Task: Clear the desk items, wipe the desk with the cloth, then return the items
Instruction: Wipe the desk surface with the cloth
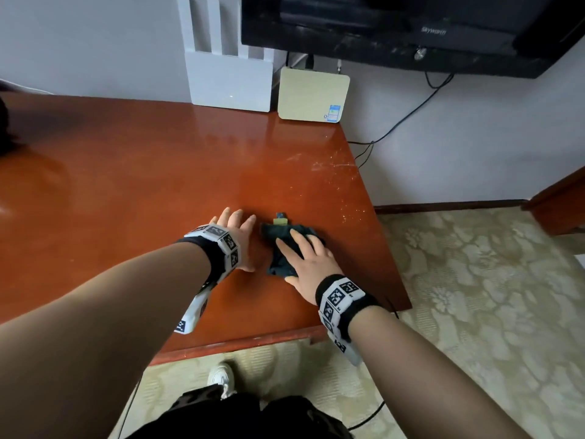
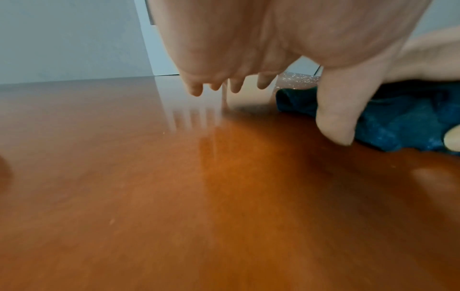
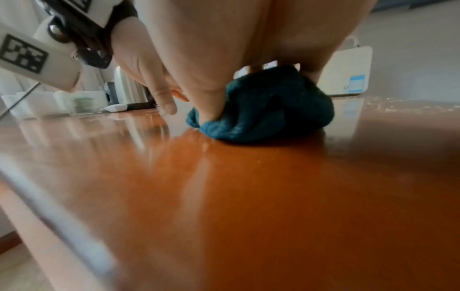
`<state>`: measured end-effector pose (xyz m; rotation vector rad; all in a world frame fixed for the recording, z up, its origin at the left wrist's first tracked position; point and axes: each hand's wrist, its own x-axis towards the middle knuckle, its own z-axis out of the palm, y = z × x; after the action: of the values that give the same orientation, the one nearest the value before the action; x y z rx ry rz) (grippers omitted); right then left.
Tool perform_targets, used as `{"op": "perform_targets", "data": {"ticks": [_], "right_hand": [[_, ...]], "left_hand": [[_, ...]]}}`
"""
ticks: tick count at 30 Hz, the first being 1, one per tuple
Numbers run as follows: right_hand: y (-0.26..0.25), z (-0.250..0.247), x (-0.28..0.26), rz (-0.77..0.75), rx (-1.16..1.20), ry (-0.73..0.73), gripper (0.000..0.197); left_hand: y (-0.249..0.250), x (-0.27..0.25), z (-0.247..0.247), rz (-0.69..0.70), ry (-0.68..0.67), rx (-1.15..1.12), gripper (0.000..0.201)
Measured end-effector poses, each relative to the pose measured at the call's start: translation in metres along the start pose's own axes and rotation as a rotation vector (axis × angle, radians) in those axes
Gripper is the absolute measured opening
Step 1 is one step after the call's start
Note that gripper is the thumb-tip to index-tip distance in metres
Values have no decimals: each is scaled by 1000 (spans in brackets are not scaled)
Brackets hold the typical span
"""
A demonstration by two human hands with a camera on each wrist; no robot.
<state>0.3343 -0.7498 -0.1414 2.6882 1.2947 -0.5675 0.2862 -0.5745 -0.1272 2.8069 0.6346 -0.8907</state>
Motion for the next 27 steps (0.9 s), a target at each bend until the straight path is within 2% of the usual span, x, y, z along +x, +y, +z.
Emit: {"op": "perform_targets", "data": {"ticks": [4, 6, 12, 14, 16, 19, 21, 23, 25, 27], "right_hand": [[15, -8, 16, 13, -28, 53, 55], [36, -11, 22, 84, 13, 58, 53], [134, -34, 21, 632, 215, 52, 54], [153, -52, 23, 682, 285, 106, 51], [150, -69, 31, 570, 330, 208, 52], [110, -88, 52, 223, 364, 295, 58], [73, -87, 68, -19, 297, 245, 60], [42, -74, 82, -193, 159, 135, 59], [27, -56, 91, -283, 14, 45, 57], [31, -46, 97, -278, -46, 53, 56]], "left_hand": [[8, 14, -7, -3, -44, 5, 121], [17, 22, -9, 7, -32, -3, 121], [31, 37, -20, -45, -52, -19, 128], [28, 40, -23, -89, -53, -38, 133], [21, 44, -24, -148, -43, -96, 134], [10, 49, -26, -234, -31, -188, 134], [3, 51, -23, -242, -23, -188, 135], [-1, 52, -19, -238, -4, -173, 136], [-3, 53, -18, -234, 2, -154, 137], [-6, 54, -17, -221, 18, -151, 137]]}}
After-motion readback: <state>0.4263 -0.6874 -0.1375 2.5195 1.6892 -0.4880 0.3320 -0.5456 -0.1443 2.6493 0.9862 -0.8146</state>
